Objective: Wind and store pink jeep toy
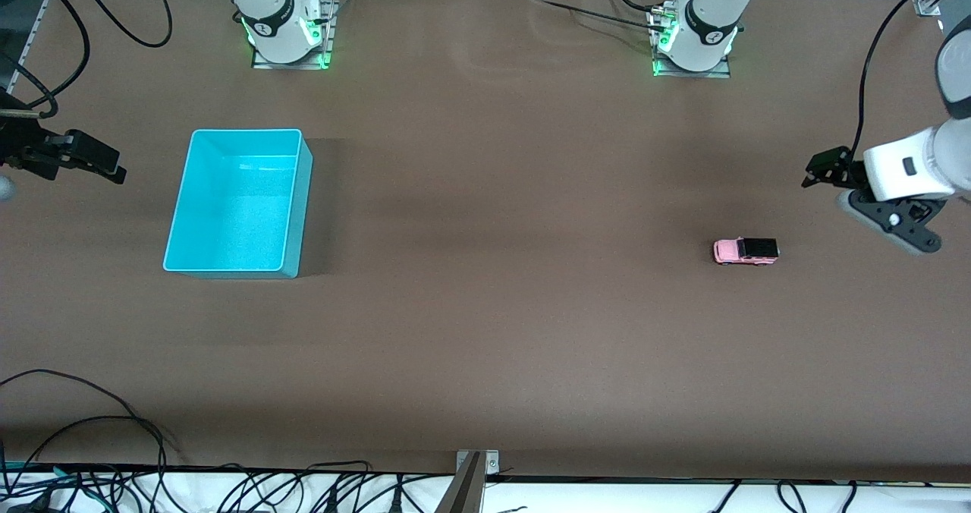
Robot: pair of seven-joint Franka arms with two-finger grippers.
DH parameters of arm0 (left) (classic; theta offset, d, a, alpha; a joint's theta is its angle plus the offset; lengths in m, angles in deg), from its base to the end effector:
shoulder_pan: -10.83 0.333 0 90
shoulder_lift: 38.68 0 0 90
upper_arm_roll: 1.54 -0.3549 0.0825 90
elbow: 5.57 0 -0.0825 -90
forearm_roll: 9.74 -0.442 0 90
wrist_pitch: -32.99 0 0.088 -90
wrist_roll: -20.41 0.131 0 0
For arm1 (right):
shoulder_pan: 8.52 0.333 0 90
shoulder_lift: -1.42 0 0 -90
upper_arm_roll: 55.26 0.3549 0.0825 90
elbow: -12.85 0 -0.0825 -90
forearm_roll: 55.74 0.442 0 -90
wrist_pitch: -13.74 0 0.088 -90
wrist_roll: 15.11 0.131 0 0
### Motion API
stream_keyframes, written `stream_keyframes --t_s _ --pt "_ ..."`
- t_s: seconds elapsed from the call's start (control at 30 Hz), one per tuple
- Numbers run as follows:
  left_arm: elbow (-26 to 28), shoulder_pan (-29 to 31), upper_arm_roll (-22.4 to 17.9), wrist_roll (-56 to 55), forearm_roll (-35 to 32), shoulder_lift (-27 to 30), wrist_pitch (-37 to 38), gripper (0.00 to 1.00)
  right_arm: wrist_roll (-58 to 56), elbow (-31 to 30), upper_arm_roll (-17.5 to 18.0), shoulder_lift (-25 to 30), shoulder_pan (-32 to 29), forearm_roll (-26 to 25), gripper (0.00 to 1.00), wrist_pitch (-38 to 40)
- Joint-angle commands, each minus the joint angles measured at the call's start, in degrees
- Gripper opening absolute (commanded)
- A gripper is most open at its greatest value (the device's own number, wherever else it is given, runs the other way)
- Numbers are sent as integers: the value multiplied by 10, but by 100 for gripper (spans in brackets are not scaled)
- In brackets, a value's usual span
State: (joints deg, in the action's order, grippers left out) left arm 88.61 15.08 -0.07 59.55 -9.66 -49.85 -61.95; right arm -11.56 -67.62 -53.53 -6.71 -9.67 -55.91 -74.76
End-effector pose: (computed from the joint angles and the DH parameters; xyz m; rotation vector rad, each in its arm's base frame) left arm 0.6598 0.0329 0.4830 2.9074 -0.9543 -0.2567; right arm 0.6594 0.0048 0.6348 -3.1393 0.0820 0.0027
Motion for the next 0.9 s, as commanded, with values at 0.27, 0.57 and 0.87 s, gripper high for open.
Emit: stream_keyframes --t_s 0.27,0.57,0.87 --pt "85 23 1 171 -3 -34 -142 100 -8 0 -1 5 -2 5 100 3" --pt "198 35 2 290 -3 -32 -301 100 -8 0 -1 5 -2 5 100 3" --pt "264 41 2 428 -21 -71 -442 100 -8 0 -1 5 -2 5 100 3"
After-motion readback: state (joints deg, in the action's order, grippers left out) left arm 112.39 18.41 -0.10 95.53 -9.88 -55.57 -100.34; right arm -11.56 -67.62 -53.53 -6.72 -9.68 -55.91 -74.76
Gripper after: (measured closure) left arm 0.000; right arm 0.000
